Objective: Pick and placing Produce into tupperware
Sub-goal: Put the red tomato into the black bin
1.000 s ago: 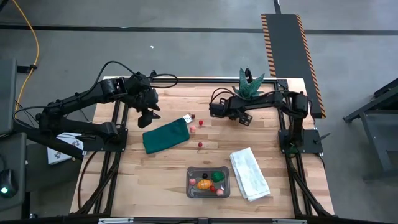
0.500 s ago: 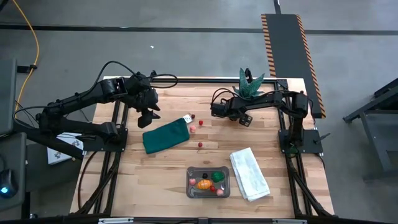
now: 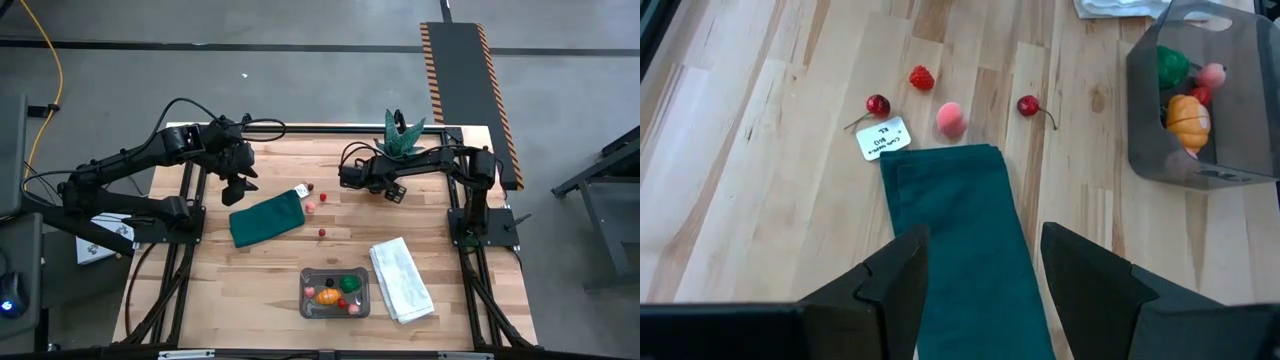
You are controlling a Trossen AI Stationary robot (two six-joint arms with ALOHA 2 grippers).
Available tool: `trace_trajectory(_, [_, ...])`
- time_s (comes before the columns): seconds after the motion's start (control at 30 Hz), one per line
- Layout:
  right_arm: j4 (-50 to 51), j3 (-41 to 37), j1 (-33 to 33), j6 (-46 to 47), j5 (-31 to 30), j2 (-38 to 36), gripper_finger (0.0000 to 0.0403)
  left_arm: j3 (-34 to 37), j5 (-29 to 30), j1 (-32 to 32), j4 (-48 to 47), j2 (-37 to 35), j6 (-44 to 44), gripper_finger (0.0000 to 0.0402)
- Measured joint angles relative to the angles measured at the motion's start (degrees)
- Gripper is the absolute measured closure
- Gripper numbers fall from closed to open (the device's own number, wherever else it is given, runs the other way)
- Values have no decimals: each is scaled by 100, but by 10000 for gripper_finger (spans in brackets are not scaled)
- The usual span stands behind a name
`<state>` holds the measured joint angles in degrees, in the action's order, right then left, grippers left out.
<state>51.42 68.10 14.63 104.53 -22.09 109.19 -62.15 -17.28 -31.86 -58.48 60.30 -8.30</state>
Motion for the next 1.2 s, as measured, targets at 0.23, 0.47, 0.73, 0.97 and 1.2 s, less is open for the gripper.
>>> trace_trajectory(0.23, [-4,0,0,20,0,0,94,0,2,-1,0,-1,7,220])
trace_trajectory(0.47, [-7,0,0,20,24,0,109,0,0,1,2,-1,5,220])
trace_trajectory(0.73, [-24,0,2,22,63,0,137,0,1,0,2,-1,5,220])
trace_trajectory(0.97, [-24,1,0,22,69,0,153,0,0,0,2,-1,1,220])
trace_trajectory(1.2, [-24,2,2,22,107,0,155,0,2,0,2,0,1,220])
